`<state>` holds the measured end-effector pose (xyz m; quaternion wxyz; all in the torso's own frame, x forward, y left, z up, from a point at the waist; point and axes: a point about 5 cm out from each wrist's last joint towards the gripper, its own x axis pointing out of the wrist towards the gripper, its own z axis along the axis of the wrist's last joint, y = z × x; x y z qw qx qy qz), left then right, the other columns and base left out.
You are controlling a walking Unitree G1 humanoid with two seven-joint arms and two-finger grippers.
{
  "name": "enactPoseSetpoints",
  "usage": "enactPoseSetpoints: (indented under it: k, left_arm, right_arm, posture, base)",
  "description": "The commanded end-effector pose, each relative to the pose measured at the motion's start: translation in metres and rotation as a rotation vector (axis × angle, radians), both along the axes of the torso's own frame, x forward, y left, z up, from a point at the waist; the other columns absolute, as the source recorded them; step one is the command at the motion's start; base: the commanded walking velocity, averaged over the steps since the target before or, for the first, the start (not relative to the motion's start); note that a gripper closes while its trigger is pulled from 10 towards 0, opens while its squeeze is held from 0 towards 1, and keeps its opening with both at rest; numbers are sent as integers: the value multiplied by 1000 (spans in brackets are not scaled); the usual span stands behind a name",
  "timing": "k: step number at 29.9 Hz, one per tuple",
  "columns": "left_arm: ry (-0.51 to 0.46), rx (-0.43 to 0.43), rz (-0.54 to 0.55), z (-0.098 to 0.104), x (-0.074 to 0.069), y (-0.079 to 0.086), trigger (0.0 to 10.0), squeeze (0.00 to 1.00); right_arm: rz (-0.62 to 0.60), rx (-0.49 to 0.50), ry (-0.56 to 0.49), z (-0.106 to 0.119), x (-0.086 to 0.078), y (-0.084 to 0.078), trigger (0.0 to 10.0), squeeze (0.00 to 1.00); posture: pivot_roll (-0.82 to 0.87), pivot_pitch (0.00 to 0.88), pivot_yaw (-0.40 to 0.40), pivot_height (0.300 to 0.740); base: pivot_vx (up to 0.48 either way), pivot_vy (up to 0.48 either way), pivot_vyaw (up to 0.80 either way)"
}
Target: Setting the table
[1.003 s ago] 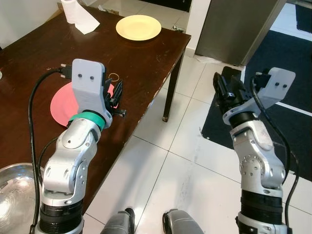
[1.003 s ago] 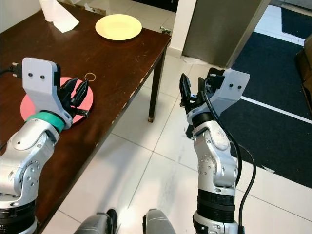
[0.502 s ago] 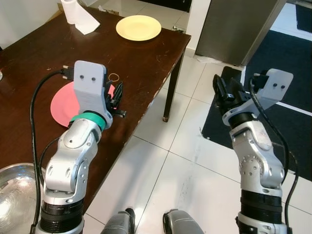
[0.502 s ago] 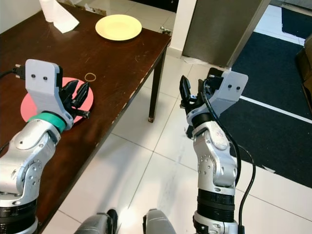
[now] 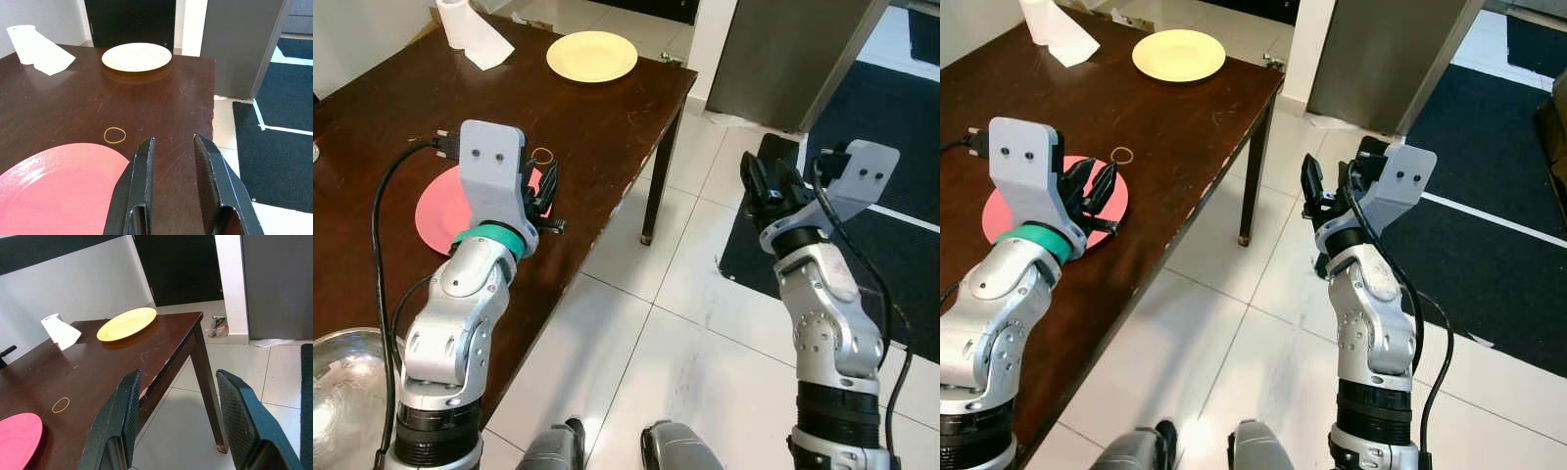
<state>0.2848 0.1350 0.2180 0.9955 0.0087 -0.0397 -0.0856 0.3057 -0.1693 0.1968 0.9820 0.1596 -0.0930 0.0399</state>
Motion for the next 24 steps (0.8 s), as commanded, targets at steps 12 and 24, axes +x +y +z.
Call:
enactPoseSetpoints:
  k: [12, 24]
  left_arm:
    - [29, 2, 7, -7, 1, -2, 10000, 0]
    - [33, 0, 8, -9, 1, -3, 10000, 0]
  right_arm:
    - [-9, 5, 21, -3, 1, -1, 10000, 0]
    - [-9, 8, 26, -3, 1, -3, 10000, 0]
  posture:
    - [-122, 0, 33, 740]
    - [-139, 2, 31, 740]
  base:
    - [0, 0, -67]
    - [0, 0, -800]
